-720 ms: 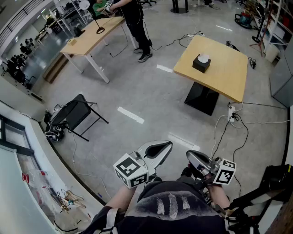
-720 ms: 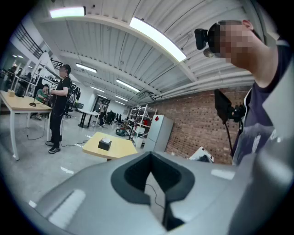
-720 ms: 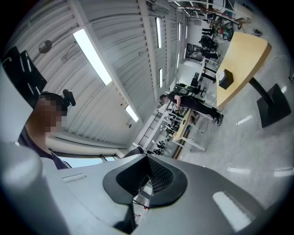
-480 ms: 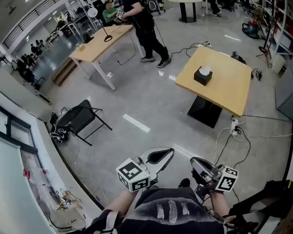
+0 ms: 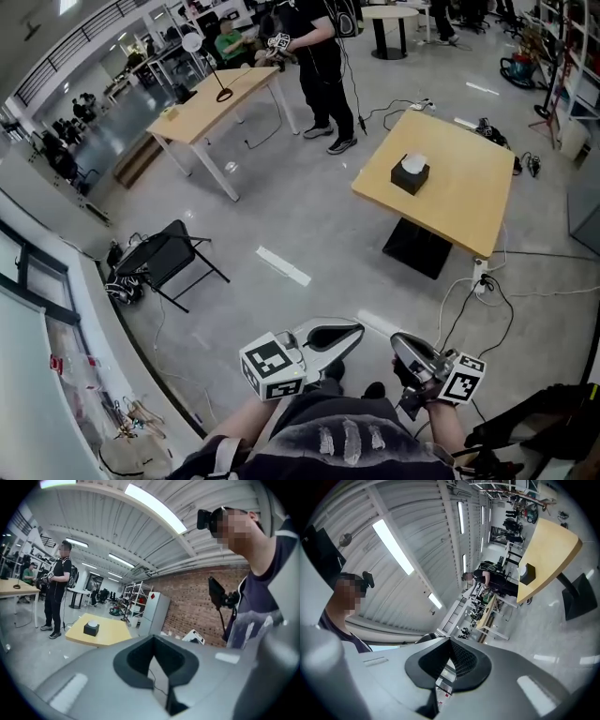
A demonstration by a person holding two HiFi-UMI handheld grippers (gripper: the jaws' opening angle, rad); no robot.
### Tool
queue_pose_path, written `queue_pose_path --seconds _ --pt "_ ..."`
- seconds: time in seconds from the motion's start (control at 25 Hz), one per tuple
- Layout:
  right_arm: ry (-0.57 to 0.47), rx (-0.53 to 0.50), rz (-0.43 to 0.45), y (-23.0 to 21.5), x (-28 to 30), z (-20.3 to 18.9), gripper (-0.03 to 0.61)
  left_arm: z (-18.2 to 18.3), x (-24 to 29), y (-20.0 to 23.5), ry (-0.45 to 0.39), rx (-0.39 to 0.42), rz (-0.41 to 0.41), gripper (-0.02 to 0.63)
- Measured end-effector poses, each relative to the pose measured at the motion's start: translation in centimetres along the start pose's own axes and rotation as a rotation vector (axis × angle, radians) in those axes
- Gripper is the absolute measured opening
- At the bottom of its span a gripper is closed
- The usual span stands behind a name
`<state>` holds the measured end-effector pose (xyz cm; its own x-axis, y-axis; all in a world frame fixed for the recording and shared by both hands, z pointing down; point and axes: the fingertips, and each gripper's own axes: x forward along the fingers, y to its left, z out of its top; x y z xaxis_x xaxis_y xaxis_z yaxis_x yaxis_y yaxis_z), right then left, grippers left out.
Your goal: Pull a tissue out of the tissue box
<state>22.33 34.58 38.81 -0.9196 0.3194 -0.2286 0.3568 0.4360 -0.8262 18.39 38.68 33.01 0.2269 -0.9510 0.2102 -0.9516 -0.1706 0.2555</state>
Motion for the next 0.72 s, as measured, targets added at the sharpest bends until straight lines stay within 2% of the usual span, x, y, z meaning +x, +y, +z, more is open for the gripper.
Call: queue_pose_path --seconds 0.16,0.4,0.72 --pt "-0.018 -0.017 -0.039 -1.1 0.1 0.9 -0.003 -0.1 1.5 1.3 -0.008 0.008 -0.045 0.000" --pt "-0.069 -0.071 -0.143 -2.4 1.9 3.6 -0.003 2.3 2.4 5.1 -0.073 0.015 -0.134 0.000" --pt "-0.029 -0.112 -0.174 -3.5 10.6 3.5 -0.003 4.5 -1.7 13.0 -0.166 0.004 -0.139 0.000"
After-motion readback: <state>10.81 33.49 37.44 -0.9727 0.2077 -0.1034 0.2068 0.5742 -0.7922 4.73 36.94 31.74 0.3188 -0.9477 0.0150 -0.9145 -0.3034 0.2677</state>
